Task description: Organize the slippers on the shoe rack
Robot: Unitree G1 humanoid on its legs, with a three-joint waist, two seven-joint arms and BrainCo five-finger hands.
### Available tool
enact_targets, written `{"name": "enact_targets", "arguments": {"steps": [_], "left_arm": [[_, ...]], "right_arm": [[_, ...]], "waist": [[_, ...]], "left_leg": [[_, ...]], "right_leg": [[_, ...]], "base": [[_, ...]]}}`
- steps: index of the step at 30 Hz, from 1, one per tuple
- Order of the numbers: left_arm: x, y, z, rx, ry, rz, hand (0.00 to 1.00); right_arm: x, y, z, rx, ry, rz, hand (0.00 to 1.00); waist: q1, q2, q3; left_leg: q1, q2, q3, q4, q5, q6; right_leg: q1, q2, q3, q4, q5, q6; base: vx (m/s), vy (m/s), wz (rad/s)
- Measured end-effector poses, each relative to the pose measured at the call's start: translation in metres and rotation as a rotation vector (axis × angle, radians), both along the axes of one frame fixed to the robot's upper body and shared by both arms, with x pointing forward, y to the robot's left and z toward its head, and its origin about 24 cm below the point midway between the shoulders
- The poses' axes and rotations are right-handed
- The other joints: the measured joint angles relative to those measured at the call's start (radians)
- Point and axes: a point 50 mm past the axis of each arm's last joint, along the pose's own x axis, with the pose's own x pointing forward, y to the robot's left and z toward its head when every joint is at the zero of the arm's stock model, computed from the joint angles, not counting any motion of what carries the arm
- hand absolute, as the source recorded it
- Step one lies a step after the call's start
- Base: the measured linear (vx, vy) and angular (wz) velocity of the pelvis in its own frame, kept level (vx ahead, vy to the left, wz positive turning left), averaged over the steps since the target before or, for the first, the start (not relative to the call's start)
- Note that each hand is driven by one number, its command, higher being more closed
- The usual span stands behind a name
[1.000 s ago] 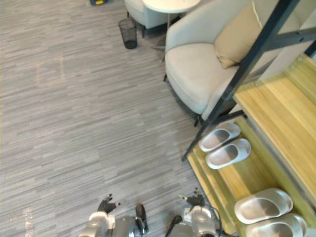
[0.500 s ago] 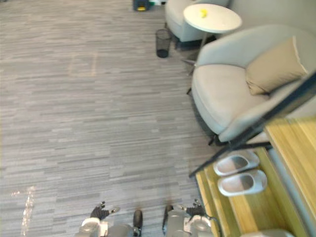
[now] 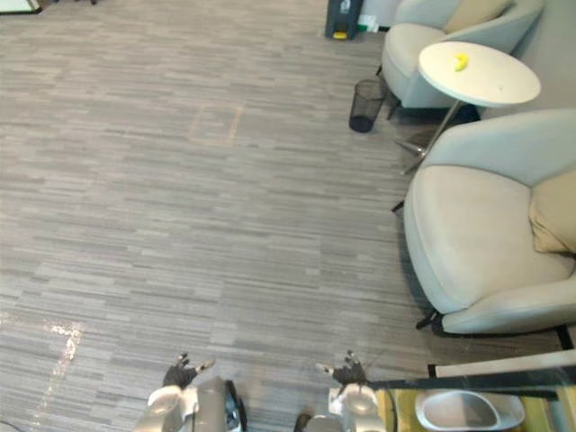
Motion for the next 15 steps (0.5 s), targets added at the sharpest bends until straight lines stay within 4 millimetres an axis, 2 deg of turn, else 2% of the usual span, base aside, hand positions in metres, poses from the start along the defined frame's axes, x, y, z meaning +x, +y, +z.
{"name": "enact_targets", "arguments": {"steps": [1,2,4,5,6,7,9,10,11,12,13,14,15], "left_arm": [[0.004,0.001,0.002,0.003,-0.012,-0.001,0.0],[0.006,0.003,0.003,0.01,-0.023,-0.001,0.0],[0.005,0.007,0.004,0.021,-0.022,0.0,0.0],[0.002,0.008,0.002,0.022,-0.01,0.0,0.0],[-0.002,0.009,0.0,0.024,0.005,0.001,0.0],[-0.006,0.01,-0.002,0.027,0.029,-0.004,0.0],[-0.008,0.009,-0.004,0.029,0.051,-0.015,0.0],[-0.009,0.009,-0.005,0.028,0.053,-0.018,0.0],[-0.009,0.007,-0.005,0.025,0.054,-0.022,0.0],[-0.009,0.006,-0.005,0.027,0.057,-0.032,0.0],[-0.01,0.006,-0.006,0.028,0.061,-0.036,0.0],[-0.01,0.004,-0.006,0.023,0.067,-0.039,0.0],[-0.009,0.002,-0.007,0.02,0.073,-0.048,0.0]], "right_arm": [[-0.003,0.001,-0.002,0.007,0.016,-0.008,0.0],[-0.003,0.004,-0.002,0.017,0.016,-0.009,0.0],[0.004,0.012,0.0,0.047,-0.003,-0.029,0.0],[0.005,0.014,0.0,0.054,-0.007,-0.025,0.0],[0.005,0.016,0.0,0.058,-0.005,-0.022,0.0],[0.002,0.017,-0.002,0.063,0.003,-0.024,0.0],[-0.003,0.017,-0.003,0.064,0.014,-0.023,0.0],[-0.005,0.017,-0.004,0.065,0.021,-0.024,0.0],[-0.008,0.017,-0.005,0.065,0.027,-0.026,0.0],[-0.007,0.016,-0.004,0.065,0.021,-0.027,0.0],[-0.007,0.015,-0.004,0.062,0.018,-0.028,0.0],[-0.005,0.011,-0.004,0.051,0.013,-0.027,0.0],[-0.004,0.008,-0.004,0.041,0.019,-0.025,0.0]], "waist": [[0.006,-0.025,-0.004],[0.014,-0.043,-0.005],[0.037,-0.052,-0.006],[0.035,-0.052,-0.006],[0.034,-0.05,-0.005],[0.03,-0.047,-0.003],[0.017,-0.043,-0.001],[0.014,-0.037,0.002],[0.013,-0.039,0.0],[0.012,-0.042,-0.002],[0.011,-0.044,-0.003],[-0.006,-0.046,-0.002],[-0.021,-0.048,-0.002]], "left_leg": [[0.007,-0.036,0.014,0.004,0.006,0.036],[0.004,-0.059,0.015,-0.001,-0.01,0.056],[0.001,-0.081,0.017,0.046,-0.065,0.078],[0.021,-0.09,0.017,0.052,-0.092,0.085],[0.061,-0.105,0.006,0.044,-0.119,0.081],[0.122,-0.123,-0.015,0.03,-0.145,0.072],[0.215,-0.143,-0.042,-0.01,-0.169,0.067],[0.244,-0.149,-0.047,-0.033,-0.173,0.065],[0.297,-0.155,-0.061,-0.072,-0.191,0.065],[0.337,-0.16,-0.066,-0.107,-0.201,0.056],[0.362,-0.167,-0.071,-0.13,-0.199,0.056],[0.404,-0.172,-0.084,-0.169,-0.2,0.052],[0.438,-0.182,-0.108,-0.211,-0.2,0.047]], "right_leg": [[0.01,-0.023,-0.005,-0.004,-0.013,0.02],[0.005,-0.039,-0.003,-0.007,-0.001,0.015],[0.008,-0.064,0.006,0.026,0.032,0.038],[-0.002,-0.087,0.012,0.102,0.035,0.044],[-0.023,-0.113,0.022,0.224,0.046,0.066],[-0.092,-0.149,0.063,0.456,0.072,0.083],[-0.209,-0.146,0.127,0.72,0.054,0.072],[-0.253,-0.141,0.138,0.764,0.044,0.074],[-0.337,-0.125,0.13,0.794,0.031,0.052],[-0.415,-0.109,0.112,0.766,0.021,0.035],[-0.453,-0.1,0.097,0.717,0.02,0.034],[-0.493,-0.079,0.07,0.565,0.028,0.026],[-0.511,-0.056,0.059,0.377,0.072,0.019]], "base": [[0.42,0.24,0.58],[0.42,0.245,0.39],[0.43,0.277,0.22],[0.44,0.285,0.28],[0.42,0.252,0.37],[0.49,0.239,0.42],[0.37,0.104,0.43],[0.33,0.035,0.3],[0.32,0.007,0.17],[0.39,0.003,0.14],[0.35,-0.028,0.27],[0.36,-0.045,0.48],[0.39,-0.055,0.67]]}}
